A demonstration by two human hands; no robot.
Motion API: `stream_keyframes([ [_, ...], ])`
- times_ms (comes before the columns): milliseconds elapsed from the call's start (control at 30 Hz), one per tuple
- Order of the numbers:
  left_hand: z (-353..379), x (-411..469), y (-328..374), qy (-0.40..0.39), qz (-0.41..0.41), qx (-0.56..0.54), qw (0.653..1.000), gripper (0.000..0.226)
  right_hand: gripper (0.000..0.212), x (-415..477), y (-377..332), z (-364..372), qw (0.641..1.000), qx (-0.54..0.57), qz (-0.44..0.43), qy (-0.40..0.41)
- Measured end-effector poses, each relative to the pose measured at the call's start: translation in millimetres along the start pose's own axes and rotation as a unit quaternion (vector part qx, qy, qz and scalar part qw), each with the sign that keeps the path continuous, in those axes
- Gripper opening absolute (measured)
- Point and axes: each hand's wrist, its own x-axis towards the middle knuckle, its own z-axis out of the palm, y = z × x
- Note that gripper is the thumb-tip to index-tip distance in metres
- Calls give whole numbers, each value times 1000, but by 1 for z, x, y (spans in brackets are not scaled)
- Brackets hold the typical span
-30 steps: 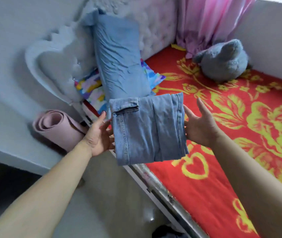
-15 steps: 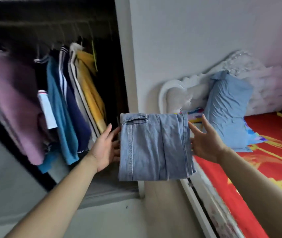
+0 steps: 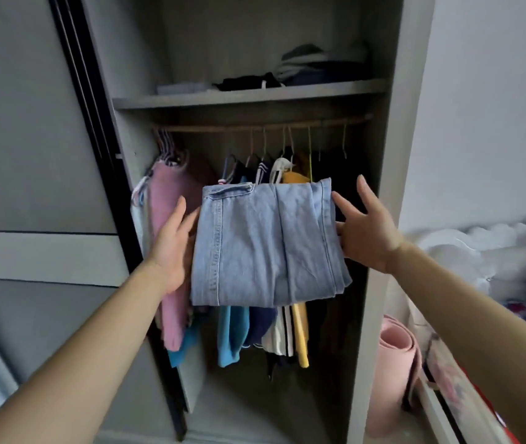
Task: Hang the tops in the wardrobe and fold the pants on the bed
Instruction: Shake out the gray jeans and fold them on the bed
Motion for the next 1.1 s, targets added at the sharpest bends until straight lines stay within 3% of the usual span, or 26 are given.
stream_keyframes([
  [267,3,113,171,-17,119,25,992,72,98,141,-170,34,988,-49,-124,-76],
  [467,25,184,280,-7,200,35,979,66,91,216,-281,62,968,-101,-223,-63],
  [733,-9,305,340,-31,218,42,975,58,70,327,-317,82,946,-182,-267,-28],
  [900,-46,398,365,-67,228,41,971,33,62,404,-330,91,931,-212,-290,58],
  [1100,-77,492,408,-84,232,72,966,27,53,485,-360,104,925,-229,-275,125],
])
